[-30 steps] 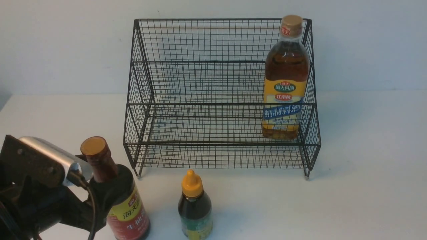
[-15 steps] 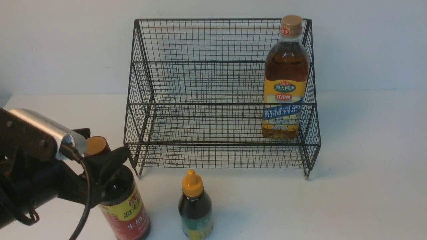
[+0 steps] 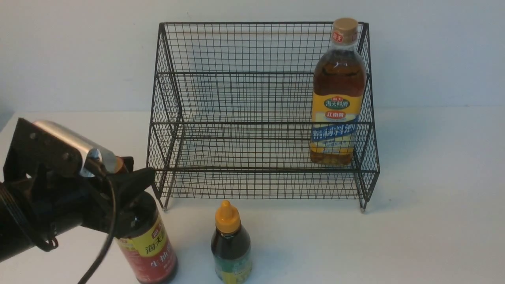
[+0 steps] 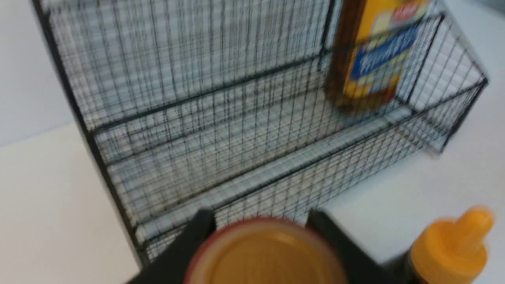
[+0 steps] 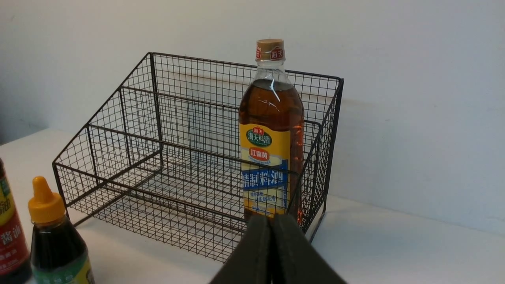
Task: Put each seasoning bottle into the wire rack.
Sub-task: Use the left arm to grab the condiment bottle closest to it, then use the left arm to put the condiment bottle back on the shelf
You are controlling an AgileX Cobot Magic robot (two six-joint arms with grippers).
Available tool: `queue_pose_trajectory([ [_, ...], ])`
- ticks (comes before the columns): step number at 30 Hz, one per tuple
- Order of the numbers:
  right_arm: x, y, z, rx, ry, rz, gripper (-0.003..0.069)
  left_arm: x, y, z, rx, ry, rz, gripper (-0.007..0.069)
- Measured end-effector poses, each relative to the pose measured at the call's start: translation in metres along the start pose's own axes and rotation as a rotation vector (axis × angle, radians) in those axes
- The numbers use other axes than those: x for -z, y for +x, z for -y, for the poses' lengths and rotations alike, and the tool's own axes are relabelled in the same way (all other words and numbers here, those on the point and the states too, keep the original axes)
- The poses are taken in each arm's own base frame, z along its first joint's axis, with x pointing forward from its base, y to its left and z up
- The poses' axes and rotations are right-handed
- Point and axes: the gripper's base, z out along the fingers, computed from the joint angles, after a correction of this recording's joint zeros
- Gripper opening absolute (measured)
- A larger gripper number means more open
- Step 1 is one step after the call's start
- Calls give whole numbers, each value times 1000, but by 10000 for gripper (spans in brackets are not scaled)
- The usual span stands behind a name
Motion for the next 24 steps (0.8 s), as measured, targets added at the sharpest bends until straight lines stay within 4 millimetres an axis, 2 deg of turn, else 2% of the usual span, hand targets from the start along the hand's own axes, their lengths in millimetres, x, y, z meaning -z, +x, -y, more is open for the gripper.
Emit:
queue_pose_trajectory([
  [2,0,0,0,0,0,-1,-15,1,-8,1,-19,8,21,261],
  [3,0,0,0,0,0,-2,-15,5,-22,1,-30,9,64,261],
  [4,0,0,0,0,0,-2,-15,5,-24,1,-31,9,69,261],
  [6,0,0,0,0,-1,-5,-15,9,-45,1,-33,9,127,261],
  [8,0,0,0,0,-1,-5,-15,12,-58,1,-28,18,163,261],
  [11,0,1,0,0,-1,-7,-15,20,-103,0,-51,31,277,261],
  [15,0,1,0,0,-1,-7,-15,22,-137,-3,-87,34,349,261],
  [17,0,1,0,0,-1,-7,-15,16,-165,-11,-96,36,395,261],
  [22,0,1,0,0,-1,-7,-15,-14,-199,-32,-104,40,422,261],
  [24,0,1,0,0,-1,-7,-15,-33,-206,-44,-101,40,414,261],
])
